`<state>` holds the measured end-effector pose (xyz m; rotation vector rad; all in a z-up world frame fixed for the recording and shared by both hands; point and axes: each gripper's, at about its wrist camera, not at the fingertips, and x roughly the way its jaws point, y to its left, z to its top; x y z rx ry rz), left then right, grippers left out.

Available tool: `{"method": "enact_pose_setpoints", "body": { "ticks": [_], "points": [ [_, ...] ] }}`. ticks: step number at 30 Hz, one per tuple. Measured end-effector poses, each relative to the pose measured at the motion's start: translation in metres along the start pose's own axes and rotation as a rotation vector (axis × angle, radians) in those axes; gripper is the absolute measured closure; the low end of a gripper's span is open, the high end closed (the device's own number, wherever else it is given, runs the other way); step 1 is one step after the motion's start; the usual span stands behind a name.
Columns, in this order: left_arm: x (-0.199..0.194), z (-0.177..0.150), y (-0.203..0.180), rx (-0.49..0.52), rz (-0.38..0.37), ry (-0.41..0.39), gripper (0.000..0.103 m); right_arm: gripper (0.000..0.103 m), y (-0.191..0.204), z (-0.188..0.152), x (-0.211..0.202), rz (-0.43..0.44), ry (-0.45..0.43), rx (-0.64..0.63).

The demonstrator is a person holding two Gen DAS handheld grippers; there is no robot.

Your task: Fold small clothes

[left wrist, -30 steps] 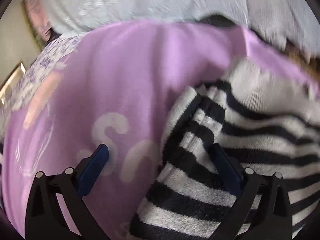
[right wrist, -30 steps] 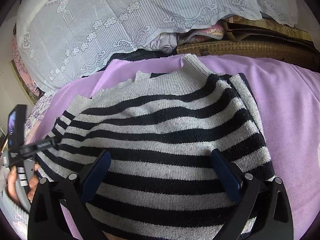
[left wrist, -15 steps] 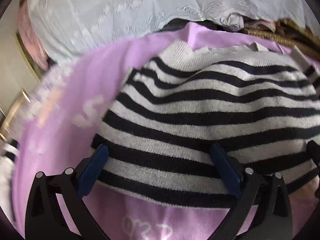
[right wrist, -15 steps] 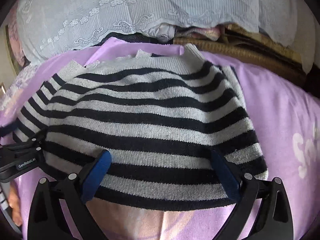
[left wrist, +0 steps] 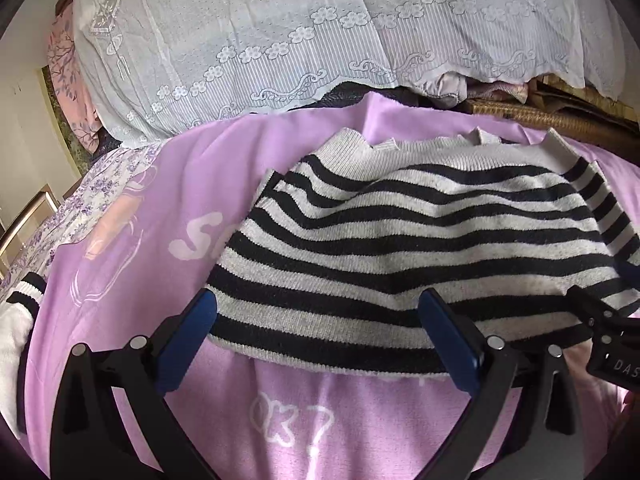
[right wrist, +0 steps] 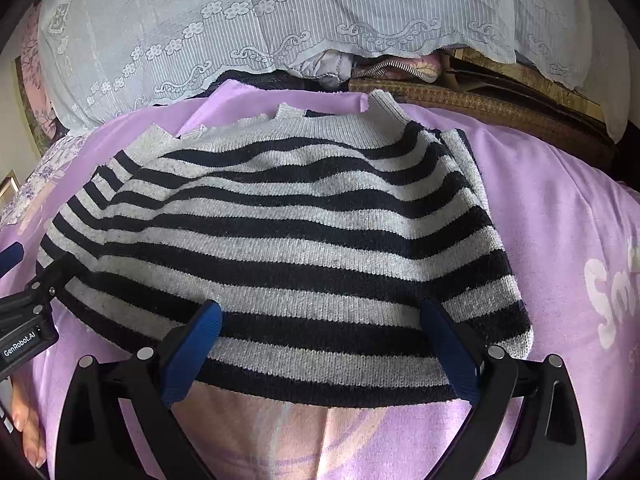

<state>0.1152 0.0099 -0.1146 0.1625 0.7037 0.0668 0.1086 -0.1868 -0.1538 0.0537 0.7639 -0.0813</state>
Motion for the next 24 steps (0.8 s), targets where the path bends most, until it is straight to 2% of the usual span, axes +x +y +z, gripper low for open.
{"method": "enact_pose_setpoints", "body": {
  "ticks": [11,12,16,18,19,20,22,24],
  "points": [
    [0.007,0.003,-0.001,-0.002,-0.011,0.008,0.005,0.003,-0.002,0.000,-0.001,0.002,-0.006,0.002],
    [0.007,0.004,-0.001,0.000,-0.011,0.008,0.005,0.003,-0.003,0.000,-0.004,0.001,-0.023,0.009],
    [0.009,0.008,-0.003,-0.003,-0.012,0.001,0.005,0.003,-0.007,-0.002,-0.033,0.004,-0.183,0.040],
    [0.011,0.011,-0.005,-0.003,-0.015,0.000,0.005,0.003,-0.009,-0.001,-0.037,-0.002,-0.210,0.041],
    [0.013,0.012,-0.008,0.000,-0.014,0.001,0.005,0.003,-0.008,0.000,-0.035,-0.005,-0.199,0.040],
    [0.015,0.013,-0.009,0.007,-0.011,0.003,0.005,0.003,-0.008,0.001,-0.024,-0.007,-0.146,0.035],
    [0.029,0.012,-0.017,0.043,0.011,0.047,0.005,0.003,-0.006,0.004,0.004,-0.013,0.003,0.022],
    [0.043,0.010,-0.021,0.062,0.006,0.102,0.004,0.003,-0.001,0.006,0.008,-0.034,0.021,-0.005]
  ]
}}
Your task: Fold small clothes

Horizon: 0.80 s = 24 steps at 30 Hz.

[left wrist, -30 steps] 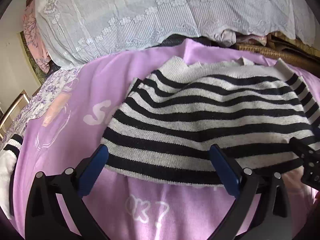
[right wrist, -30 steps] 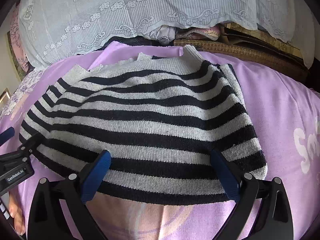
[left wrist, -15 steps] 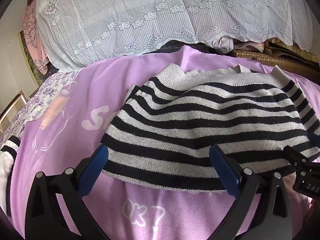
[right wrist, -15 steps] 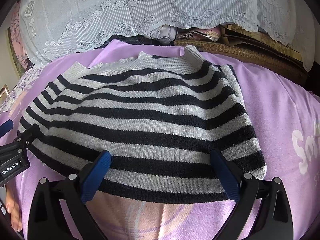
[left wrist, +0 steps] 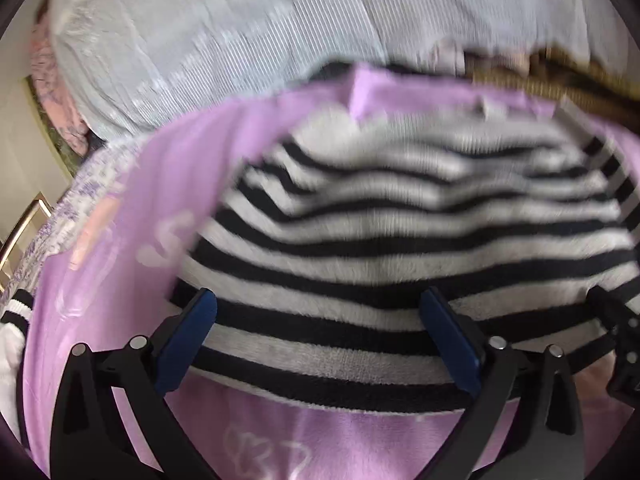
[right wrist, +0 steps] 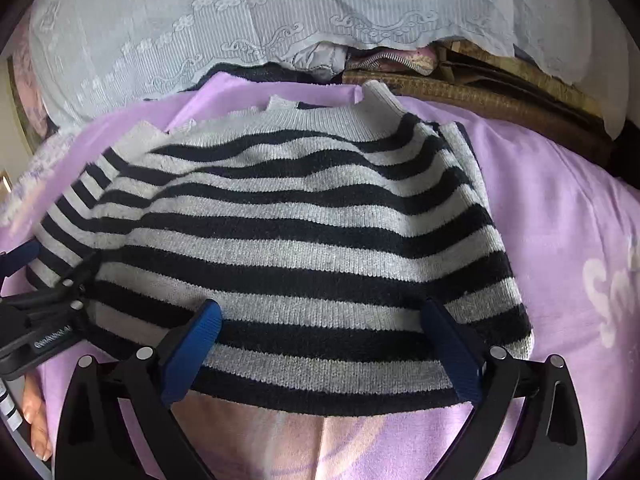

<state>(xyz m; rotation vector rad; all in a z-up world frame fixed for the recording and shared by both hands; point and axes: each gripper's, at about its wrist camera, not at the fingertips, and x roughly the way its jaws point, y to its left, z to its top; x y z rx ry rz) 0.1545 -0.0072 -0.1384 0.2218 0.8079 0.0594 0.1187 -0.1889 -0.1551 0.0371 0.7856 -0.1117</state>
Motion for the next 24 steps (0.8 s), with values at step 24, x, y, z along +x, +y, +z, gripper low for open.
{"method": "enact_pose_setpoints", "body": {
  "ticks": [24],
  "points": [
    [0.019,0.029,0.014,-0.064,-0.015,-0.037,0.004,0.003,0.030,0.051,-0.008,-0.021,-0.182,0.022]
  ]
}}
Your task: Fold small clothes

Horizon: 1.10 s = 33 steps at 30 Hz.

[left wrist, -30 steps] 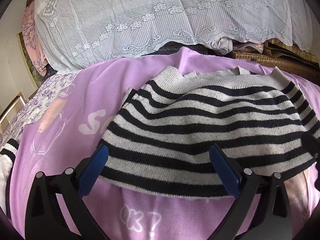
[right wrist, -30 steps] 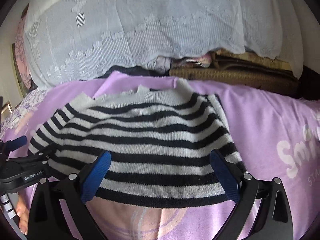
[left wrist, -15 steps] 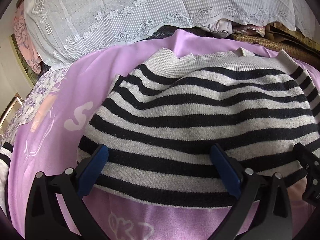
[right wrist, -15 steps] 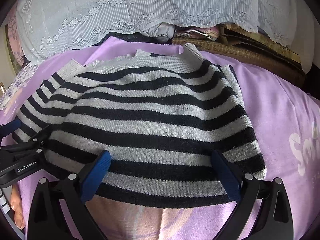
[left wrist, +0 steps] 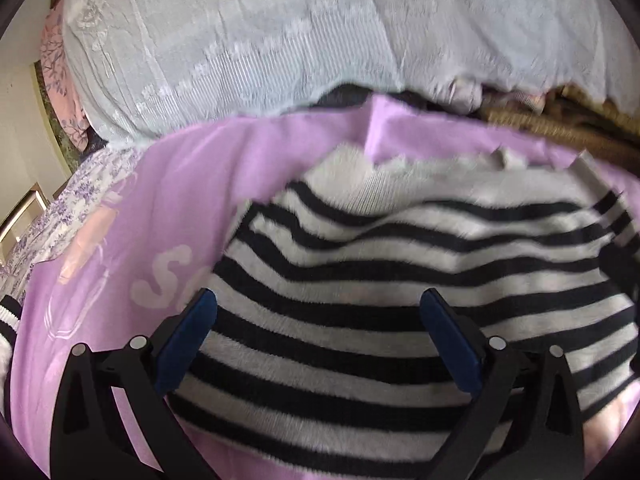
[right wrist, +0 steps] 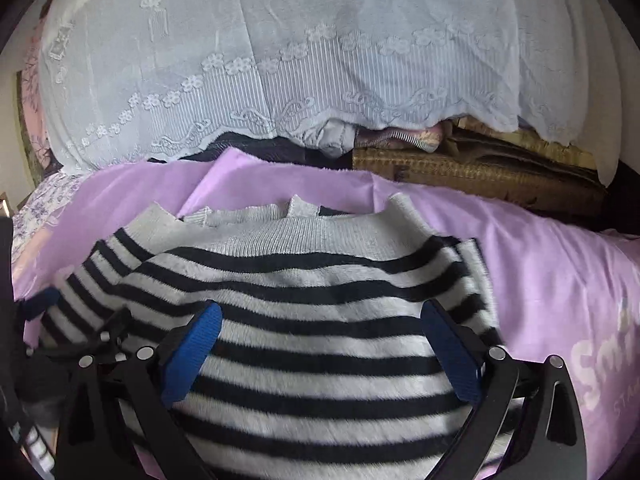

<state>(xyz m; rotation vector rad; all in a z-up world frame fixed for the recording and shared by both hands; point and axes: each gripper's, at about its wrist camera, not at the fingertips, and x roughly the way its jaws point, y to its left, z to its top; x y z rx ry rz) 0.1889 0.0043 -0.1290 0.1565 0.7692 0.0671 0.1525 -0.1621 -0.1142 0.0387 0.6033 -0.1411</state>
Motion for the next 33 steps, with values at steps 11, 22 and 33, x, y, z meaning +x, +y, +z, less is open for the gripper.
{"method": "enact_pose_setpoints", "body": {
  "ticks": [11,22,33],
  "points": [
    [0.005,-0.003,0.005,-0.027,-0.014,0.013,0.004,0.003,-0.002,-0.015,0.035,0.058,0.130,0.035],
    [0.024,-0.001,0.028,-0.114,-0.070,0.107,0.004,0.003,-0.036,-0.028,0.015,0.326,0.091,0.232],
    [-0.003,0.004,0.040,-0.161,-0.087,0.020,0.004,0.003,-0.059,-0.036,-0.018,0.442,-0.066,0.367]
  ]
}}
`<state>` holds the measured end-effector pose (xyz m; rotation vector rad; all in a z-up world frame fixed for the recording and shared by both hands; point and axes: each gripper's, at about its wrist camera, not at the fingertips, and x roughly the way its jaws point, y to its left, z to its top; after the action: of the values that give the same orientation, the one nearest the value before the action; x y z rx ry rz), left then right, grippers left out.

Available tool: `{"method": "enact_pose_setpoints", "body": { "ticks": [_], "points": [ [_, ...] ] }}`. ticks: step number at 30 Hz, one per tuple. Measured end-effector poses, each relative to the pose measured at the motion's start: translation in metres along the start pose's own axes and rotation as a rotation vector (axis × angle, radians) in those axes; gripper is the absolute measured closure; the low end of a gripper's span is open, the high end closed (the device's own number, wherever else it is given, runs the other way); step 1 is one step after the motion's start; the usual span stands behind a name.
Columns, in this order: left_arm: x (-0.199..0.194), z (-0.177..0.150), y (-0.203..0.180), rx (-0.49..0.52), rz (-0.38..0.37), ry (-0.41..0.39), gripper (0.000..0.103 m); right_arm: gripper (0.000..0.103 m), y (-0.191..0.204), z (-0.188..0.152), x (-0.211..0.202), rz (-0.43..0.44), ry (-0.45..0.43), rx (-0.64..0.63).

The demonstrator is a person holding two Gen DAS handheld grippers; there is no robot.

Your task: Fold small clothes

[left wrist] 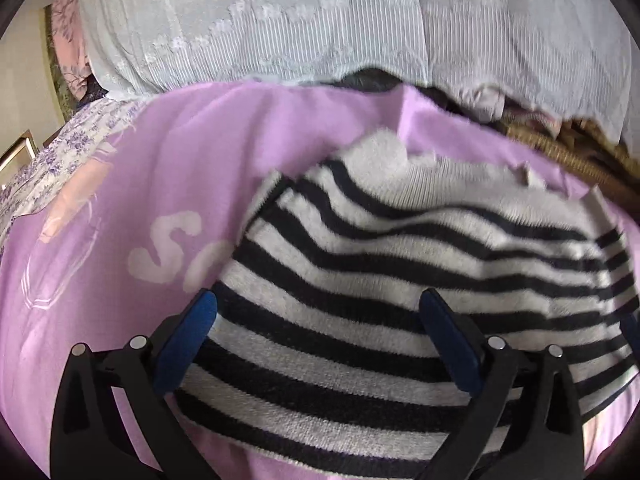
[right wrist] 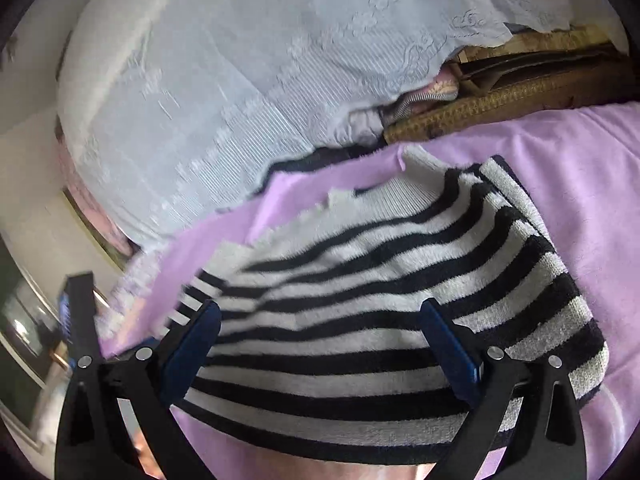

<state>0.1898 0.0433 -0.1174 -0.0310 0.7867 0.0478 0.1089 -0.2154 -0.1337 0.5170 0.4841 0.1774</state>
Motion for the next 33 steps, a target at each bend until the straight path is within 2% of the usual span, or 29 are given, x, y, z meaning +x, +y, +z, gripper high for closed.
{"method": "enact_pose_setpoints", "body": {
  "ticks": [2,3,5,6,7,8,12,14,16,20,23,28,33],
  "points": [
    [-0.008,0.002,-0.001,0.000,-0.022,-0.028,0.004,0.003,-0.008,0.002,0.003,0.051,0.017,0.051],
    [-0.009,0.002,-0.002,0.004,-0.036,-0.030,0.004,0.003,-0.010,0.001,0.007,0.050,0.039,0.068],
    [-0.002,-0.001,-0.011,0.044,-0.042,0.006,0.004,0.003,-0.014,-0.001,0.021,-0.012,0.110,0.069],
    [0.013,-0.004,-0.019,0.090,0.003,0.065,0.004,0.003,-0.011,-0.003,0.027,-0.040,0.133,0.039],
    [0.023,-0.007,-0.026,0.126,0.040,0.098,0.004,0.003,-0.004,-0.005,0.028,-0.064,0.133,0.003],
    [0.022,-0.009,-0.029,0.142,0.063,0.077,0.004,0.003,0.001,-0.006,0.028,-0.083,0.133,-0.024],
    [0.011,-0.006,-0.028,0.140,0.070,0.056,0.004,0.003,-0.002,-0.003,0.014,-0.083,0.087,0.015],
    [0.000,-0.003,-0.023,0.107,0.041,0.032,0.004,0.003,-0.004,0.000,0.000,-0.089,0.050,0.047],
    [-0.019,0.000,-0.022,0.074,-0.026,-0.008,0.004,0.003,-0.007,-0.001,-0.013,-0.045,0.030,0.097],
    [-0.037,0.000,-0.034,0.096,-0.069,-0.023,0.004,0.003,-0.013,-0.012,-0.033,0.018,0.035,0.191],
    [-0.035,-0.007,-0.049,0.141,-0.057,0.006,0.004,0.003,-0.006,-0.024,-0.047,0.036,0.052,0.198],
    [-0.011,-0.022,-0.067,0.193,-0.063,0.116,0.004,0.003,0.004,-0.044,-0.073,0.015,0.057,0.156],
    [-0.005,-0.022,-0.060,0.156,-0.099,0.127,0.004,0.003,-0.017,-0.056,-0.074,-0.050,0.090,0.231]
  ]
}}
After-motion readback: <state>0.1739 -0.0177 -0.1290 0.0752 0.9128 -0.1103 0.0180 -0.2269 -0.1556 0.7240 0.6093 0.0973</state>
